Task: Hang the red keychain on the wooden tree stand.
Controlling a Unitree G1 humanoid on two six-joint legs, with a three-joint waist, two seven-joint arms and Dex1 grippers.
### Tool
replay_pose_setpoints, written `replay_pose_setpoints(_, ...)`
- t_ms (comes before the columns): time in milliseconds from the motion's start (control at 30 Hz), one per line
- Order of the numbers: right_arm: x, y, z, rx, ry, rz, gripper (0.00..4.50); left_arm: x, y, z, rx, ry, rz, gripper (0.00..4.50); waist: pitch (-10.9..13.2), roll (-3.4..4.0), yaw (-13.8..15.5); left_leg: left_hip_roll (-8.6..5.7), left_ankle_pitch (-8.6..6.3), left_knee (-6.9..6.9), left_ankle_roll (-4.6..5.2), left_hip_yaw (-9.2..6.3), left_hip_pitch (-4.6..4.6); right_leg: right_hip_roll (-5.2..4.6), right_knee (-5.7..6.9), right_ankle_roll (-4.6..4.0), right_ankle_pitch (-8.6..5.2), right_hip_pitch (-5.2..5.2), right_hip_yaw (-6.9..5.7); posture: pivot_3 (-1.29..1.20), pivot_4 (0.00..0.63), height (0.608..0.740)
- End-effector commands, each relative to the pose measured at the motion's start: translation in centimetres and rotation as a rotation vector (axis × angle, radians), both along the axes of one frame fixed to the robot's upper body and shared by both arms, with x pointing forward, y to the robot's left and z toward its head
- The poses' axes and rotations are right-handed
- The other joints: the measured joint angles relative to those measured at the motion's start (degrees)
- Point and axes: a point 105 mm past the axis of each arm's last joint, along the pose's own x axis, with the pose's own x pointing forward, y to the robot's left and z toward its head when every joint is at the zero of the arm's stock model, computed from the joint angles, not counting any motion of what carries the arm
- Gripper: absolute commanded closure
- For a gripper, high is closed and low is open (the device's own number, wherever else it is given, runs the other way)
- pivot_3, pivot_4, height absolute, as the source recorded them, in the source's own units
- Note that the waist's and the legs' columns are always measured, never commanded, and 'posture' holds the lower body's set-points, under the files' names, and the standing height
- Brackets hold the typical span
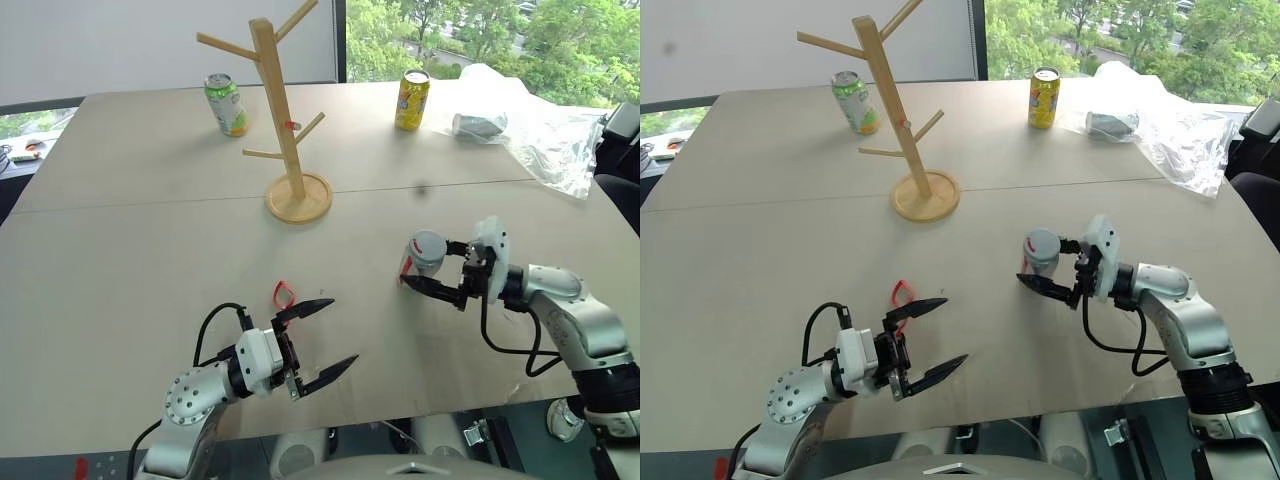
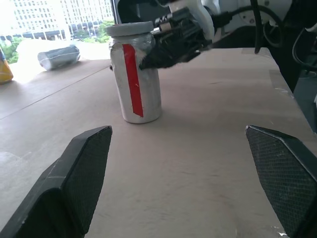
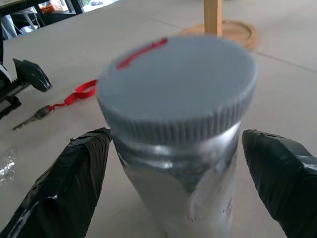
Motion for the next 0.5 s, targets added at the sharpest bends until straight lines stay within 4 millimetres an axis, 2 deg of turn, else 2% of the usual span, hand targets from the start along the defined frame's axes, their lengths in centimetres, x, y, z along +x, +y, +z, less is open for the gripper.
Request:
replay_pose_setpoints(33, 0.2, 0.4, 0.2, 0.006, -0.038, 0.014, 0.0, -0.2, -0.4, 0.6, -0.004, -0.04, -0.003, 0.01, 0.0, 0.0, 0.01, 0.0, 0.0, 0.0, 0.0, 0.0, 0.0, 0.0, 0.0, 0.0, 0.0, 0.0, 0.0, 0.0, 0.15, 0.74)
replay_pose_setpoints(200, 0.7, 0.7, 0.1, 0.013, -0.047, 0.008, 0.0, 0.0, -0.2, 0.8, 0.006, -0.051, 0.012, 0.01, 0.0, 0.0, 0.0, 0.0, 0.0, 0.0, 0.0, 0.0, 0.01, 0.02, 0.0, 0.0, 0.0, 0.0, 0.0, 0.0, 0.15, 0.74)
replay_pose_setpoints(233, 0.8, 0.7, 0.1, 0.016, -0.051, 0.005, 0.53, 0.1, -0.2, 0.8, 0.007, -0.053, 0.014, 0.0, 0.0, 0.0, 0.0, 0.01, 0.0, 0.0, 0.0, 0.0, 0.01, 0.02, 0.01, 0.0, 0.0, 0.0, 0.0, 0.0, 0.15, 0.74)
replay_pose_setpoints(333, 1.1, 0.5, 0.4, 0.024, -0.067, -0.012, 1.63, 0.3, -0.2, 0.9, 0.005, -0.056, 0.015, 0.0, 0.0, 0.0, 0.01, 0.01, 0.0, 0.01, 0.0, 0.0, 0.01, 0.02, 0.01, 0.0, 0.0, 0.0, 0.0, 0.0, 0.15, 0.74)
replay_pose_setpoints(433, 1.6, 0.0, 0.9, 0.052, -0.083, -0.062, 1.63, 0.4, -0.4, 0.9, 0.004, -0.059, 0.013, 0.0, 0.0, 0.0, 0.01, 0.01, 0.0, 0.01, 0.0, 0.0, 0.01, 0.02, 0.02, 0.0, 0.01, 0.0, 0.0, 0.0, 0.15, 0.74)
replay_pose_setpoints(500, 2.4, -1.1, 1.5, 0.086, -0.088, -0.127, 1.63, 0.5, -0.4, 0.9, 0.003, -0.061, 0.014, 0.0, 0.0, 0.0, 0.04, 0.0, 0.0, 0.01, 0.0, 0.0, 0.01, 0.02, 0.02, 0.0, 0.01, 0.01, 0.0, 0.0, 0.15, 0.74)
